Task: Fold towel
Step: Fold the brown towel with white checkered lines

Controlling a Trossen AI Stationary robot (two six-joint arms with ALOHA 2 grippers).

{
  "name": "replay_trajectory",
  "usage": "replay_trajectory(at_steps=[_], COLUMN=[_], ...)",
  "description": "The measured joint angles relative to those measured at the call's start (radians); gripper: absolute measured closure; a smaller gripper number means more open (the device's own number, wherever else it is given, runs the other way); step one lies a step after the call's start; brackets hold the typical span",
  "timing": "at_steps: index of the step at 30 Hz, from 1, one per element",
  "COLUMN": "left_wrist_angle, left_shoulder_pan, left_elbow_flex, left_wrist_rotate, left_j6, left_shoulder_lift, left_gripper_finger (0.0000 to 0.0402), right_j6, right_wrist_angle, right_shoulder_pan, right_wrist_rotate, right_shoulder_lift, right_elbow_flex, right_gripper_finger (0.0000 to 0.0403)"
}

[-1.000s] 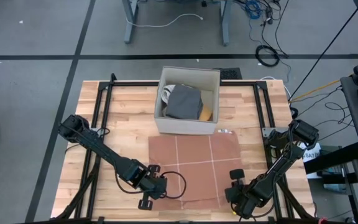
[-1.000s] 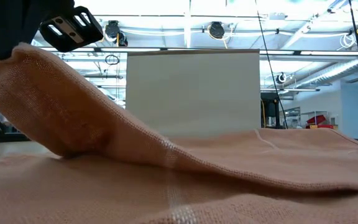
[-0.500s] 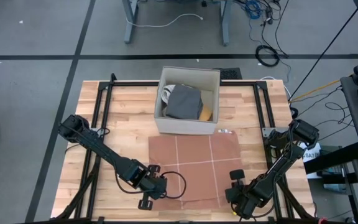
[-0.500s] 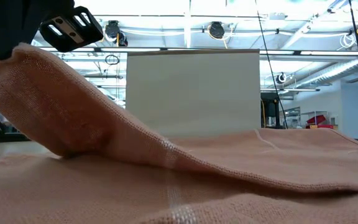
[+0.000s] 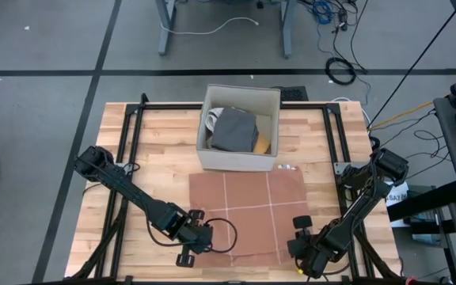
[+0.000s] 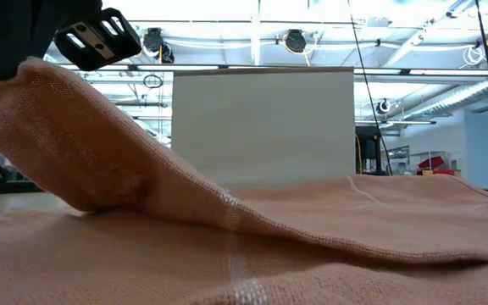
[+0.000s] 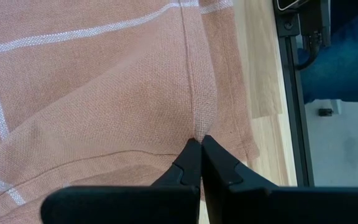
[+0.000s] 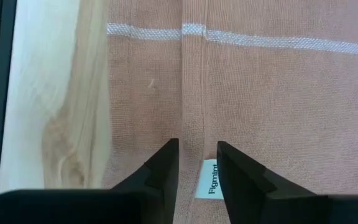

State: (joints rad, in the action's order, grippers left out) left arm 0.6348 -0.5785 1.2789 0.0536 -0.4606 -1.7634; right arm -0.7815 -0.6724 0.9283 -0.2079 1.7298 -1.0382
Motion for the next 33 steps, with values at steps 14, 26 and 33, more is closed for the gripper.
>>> replay_trajectory(at_steps=[14,26,33], left_wrist_angle=[-0.001,-0.023,-0.023], left_shoulder_pan=[0.000,0.000,0.000], left_elbow_flex=[0.000,0.000,0.000], left_wrist_rotate=[0.000,-0.001,-0.001], left_j6=[0.000,0.003,0.003], left_shoulder_lift=[0.000,0.000,0.000], left_gripper_finger=[0.0401,0.0401,0.0401], right_j6=[0.016,0.005,0.007], right_wrist_angle=[0.029,0.034,0.034], right_shoulder_pan=[0.000,0.000,0.000], right_wrist_rotate=[-0.004,-0.004,-0.004], right_shoulder_lift=[0.016,0.019,0.019], right_elbow_flex=[0.000,0.024,0.024], right_gripper_finger=[0.0304,0.0348,0.0362])
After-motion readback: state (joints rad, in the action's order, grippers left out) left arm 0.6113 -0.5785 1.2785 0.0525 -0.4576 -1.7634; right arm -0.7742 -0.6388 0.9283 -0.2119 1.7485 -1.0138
